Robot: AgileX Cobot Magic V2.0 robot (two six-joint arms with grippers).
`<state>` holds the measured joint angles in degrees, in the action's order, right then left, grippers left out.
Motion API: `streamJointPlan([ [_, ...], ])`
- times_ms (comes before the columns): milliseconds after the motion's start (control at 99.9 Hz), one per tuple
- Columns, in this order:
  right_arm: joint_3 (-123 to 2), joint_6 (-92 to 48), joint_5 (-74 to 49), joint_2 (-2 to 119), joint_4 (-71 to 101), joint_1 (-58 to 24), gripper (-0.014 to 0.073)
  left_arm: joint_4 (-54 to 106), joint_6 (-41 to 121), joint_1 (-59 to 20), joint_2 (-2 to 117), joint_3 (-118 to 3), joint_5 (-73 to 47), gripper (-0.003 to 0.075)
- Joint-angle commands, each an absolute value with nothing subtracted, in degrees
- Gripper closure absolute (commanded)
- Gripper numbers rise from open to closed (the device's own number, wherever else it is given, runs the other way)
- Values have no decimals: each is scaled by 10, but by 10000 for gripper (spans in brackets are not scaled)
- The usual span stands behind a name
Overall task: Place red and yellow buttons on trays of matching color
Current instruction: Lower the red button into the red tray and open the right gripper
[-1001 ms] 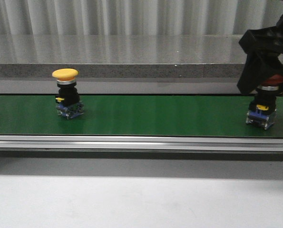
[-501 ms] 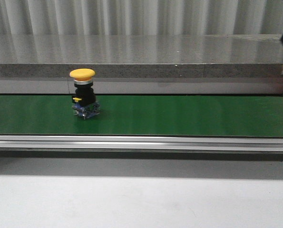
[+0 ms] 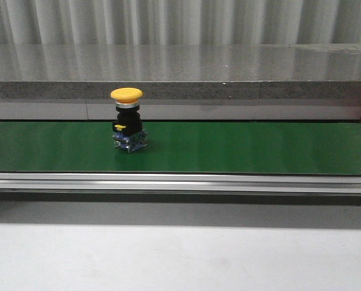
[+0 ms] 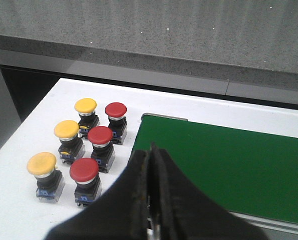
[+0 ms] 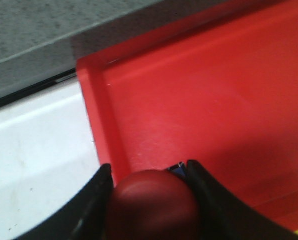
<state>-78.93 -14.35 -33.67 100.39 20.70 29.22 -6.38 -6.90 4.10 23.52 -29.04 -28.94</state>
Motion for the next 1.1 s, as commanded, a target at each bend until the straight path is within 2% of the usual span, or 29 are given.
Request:
streamJointPlan([
  [0, -822, -143, -302, 1012, 225, 301, 469, -62, -74, 42, 237, -305, -245, 741],
  [310, -840, -144, -298, 1104, 228, 301, 468, -62, -74, 42, 237, -305, -245, 741],
  [451, -840, -144, -293, 1116, 228, 301, 401, -62, -74, 42, 237, -305, -245, 741],
  [521, -840, -144, -292, 1117, 228, 301, 302, -62, -74, 42, 237, -305, -245, 741],
  [641, -840, -144, -294, 1113, 228, 301, 16, -62, -74, 42, 237, -305, -245, 741],
  [691, -840, -144, -297, 1108, 228, 301, -76, -62, -74, 42, 237, -305, -245, 741],
  [811, -840, -144, -293, 1090, 228, 301, -41, -62, -74, 42, 237, -305, -245, 741],
  [1092, -840, -152, -326, 978, 228, 294, -41, -62, -74, 42, 237, -305, -245, 741],
])
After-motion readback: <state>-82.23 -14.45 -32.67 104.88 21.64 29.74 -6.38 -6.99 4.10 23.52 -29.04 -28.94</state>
